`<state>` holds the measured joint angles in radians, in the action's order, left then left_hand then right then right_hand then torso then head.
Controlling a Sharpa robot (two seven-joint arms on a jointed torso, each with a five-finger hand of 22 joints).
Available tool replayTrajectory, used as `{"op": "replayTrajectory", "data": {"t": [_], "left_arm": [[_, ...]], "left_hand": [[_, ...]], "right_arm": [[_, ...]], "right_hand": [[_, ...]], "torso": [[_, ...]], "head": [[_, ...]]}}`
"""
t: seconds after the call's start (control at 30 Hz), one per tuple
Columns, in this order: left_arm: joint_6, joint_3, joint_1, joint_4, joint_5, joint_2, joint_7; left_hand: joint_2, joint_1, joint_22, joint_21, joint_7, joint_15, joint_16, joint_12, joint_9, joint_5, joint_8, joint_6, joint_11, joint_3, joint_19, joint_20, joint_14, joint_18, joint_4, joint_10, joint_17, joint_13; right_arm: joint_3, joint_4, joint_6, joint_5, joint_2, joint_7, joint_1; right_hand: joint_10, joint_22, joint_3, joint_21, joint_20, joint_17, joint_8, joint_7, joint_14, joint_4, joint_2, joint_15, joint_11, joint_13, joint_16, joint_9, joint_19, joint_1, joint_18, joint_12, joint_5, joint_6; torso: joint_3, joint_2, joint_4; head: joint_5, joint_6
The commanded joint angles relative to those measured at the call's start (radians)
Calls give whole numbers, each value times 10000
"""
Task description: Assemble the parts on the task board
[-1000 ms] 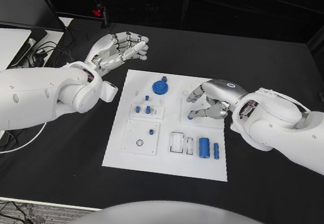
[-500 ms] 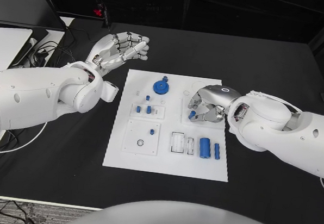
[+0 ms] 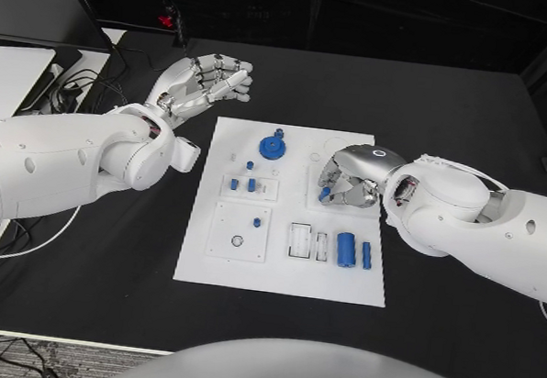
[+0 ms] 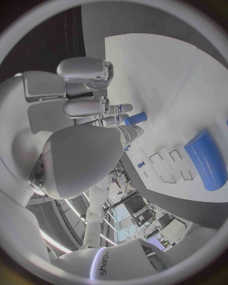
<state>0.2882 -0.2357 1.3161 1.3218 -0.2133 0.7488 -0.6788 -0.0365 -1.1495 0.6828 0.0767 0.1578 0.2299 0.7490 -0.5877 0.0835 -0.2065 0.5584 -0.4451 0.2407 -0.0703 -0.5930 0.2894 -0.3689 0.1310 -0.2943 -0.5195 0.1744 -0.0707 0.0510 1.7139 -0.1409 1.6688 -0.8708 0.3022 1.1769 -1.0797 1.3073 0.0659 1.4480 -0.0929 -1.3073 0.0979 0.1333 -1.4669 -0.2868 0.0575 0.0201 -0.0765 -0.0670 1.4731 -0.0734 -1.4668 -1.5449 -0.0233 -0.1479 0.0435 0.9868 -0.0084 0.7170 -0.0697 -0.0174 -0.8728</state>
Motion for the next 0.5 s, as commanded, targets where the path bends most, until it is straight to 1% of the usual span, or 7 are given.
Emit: {"op": "replayTrajectory", "data": {"t": [0.03,0.23,0.33,0.5], "left_arm": [[-73,6,10,11,46,9,-605],[-64,6,10,16,46,18,-598],[-60,6,10,18,46,18,-596],[-65,6,10,17,46,12,-589]], "left_hand": [[67,1,-15,57,1242,-66,47,-40,-10,-36,48,76,-8,-3,-76,-20,-3,25,-1,43,-11,10],[90,-10,-28,56,1243,-65,70,-68,-17,-39,76,95,-8,-7,-80,-20,-3,25,2,54,-39,13],[90,-10,-28,56,1243,-65,70,-68,-17,-39,76,95,-8,-7,-80,-20,-3,25,2,54,-39,13],[90,-10,-28,56,1243,-65,70,-68,-17,-39,76,95,-8,-7,-80,-20,-3,25,2,54,-39,13]], "right_arm": [[-3,11,-75,98,18,-64,10],[-3,-8,38,99,40,-24,9],[-3,-28,53,99,58,-25,8],[-3,-44,92,99,81,-34,8]], "right_hand": [[-133,2070,52,-17,28,-827,76,-5,-715,-2,-63,-39,-2,18,23,-16,-380,-36,-100,-37,37,111],[-328,2073,87,-13,19,-830,129,-25,-716,-18,-93,-38,21,37,31,-22,-386,-48,-100,-21,37,302],[-408,2072,109,-19,22,-834,159,-51,-716,-23,-116,-27,39,43,35,-27,-384,-57,-102,-2,37,403],[-611,2074,201,-19,42,-864,247,-138,-722,-12,-199,7,114,45,55,-51,-386,-160,-102,18,37,651]], "torso": [[2,-2,-11],[2,-4,-7],[0,2,-8],[3,5,-7]], "head": [[-11,2],[15,2],[-6,2],[3,2]]}}
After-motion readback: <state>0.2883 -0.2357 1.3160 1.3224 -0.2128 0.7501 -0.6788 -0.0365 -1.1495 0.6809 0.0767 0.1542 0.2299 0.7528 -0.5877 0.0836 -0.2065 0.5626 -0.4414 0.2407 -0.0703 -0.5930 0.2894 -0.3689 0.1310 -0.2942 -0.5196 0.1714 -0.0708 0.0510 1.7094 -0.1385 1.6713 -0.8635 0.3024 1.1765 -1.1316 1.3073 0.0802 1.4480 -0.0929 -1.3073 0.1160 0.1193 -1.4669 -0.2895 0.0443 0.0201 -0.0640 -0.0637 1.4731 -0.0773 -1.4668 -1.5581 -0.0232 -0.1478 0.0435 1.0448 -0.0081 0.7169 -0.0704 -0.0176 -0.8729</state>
